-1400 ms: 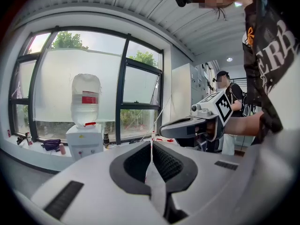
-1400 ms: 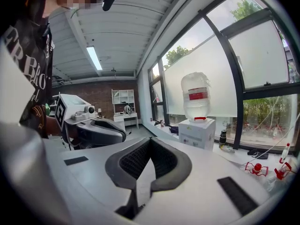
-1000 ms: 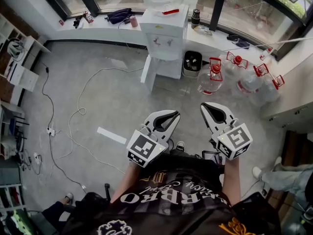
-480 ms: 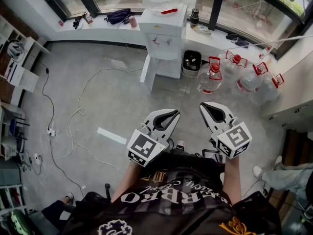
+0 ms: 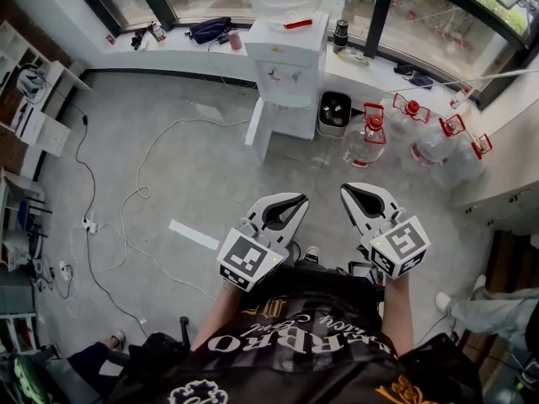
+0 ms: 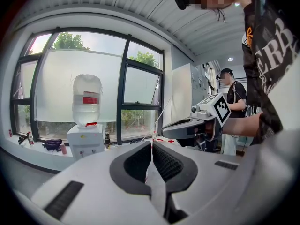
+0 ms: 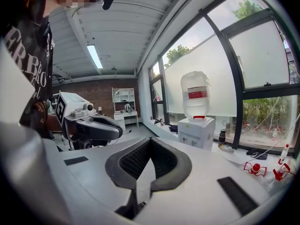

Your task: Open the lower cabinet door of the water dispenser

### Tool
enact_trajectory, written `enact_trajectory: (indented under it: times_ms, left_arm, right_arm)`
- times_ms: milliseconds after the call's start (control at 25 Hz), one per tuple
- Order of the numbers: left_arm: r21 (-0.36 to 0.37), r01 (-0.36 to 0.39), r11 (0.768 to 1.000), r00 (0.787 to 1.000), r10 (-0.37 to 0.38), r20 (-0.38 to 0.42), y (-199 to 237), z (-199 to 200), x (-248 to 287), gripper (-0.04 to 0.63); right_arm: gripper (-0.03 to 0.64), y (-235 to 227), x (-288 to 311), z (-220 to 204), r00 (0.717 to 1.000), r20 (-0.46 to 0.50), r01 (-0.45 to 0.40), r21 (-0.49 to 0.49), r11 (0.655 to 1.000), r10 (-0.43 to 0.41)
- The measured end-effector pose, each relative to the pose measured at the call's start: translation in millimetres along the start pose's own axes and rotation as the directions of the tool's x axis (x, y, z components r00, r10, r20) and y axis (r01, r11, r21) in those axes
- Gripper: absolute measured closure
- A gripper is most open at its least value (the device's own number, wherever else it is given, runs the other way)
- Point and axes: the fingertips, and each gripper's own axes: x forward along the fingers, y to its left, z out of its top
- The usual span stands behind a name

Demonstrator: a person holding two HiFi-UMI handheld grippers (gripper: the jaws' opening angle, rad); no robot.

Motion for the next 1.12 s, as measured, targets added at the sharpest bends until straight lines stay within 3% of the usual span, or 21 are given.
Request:
enact_trajectory:
  times_ms: [600,840,1120]
  left_arm:
    - [-0.009,0.008,1.000,1.000,-0.009,-0.021,28,-2,6,0.577]
    - [-0.013,0.011,1.000,1.000,-0.011,-0.025,31,-3,10,0.578]
    - [-0.016,0.007,1.000,1.000,-0.008,-0.023,31,-2,13,0.577]
  right_arm:
    - [0.606,-21,20,12,0.998,0.051,0.032,0.060,0.998,-0.035]
    - [0.606,-24,21,9,0.999,0.009,0.045,-0.003,0.999,-0.045]
    - [0.606,-24,23,10,0.999,0.002,0.042,-0.002,0.999,-0.042]
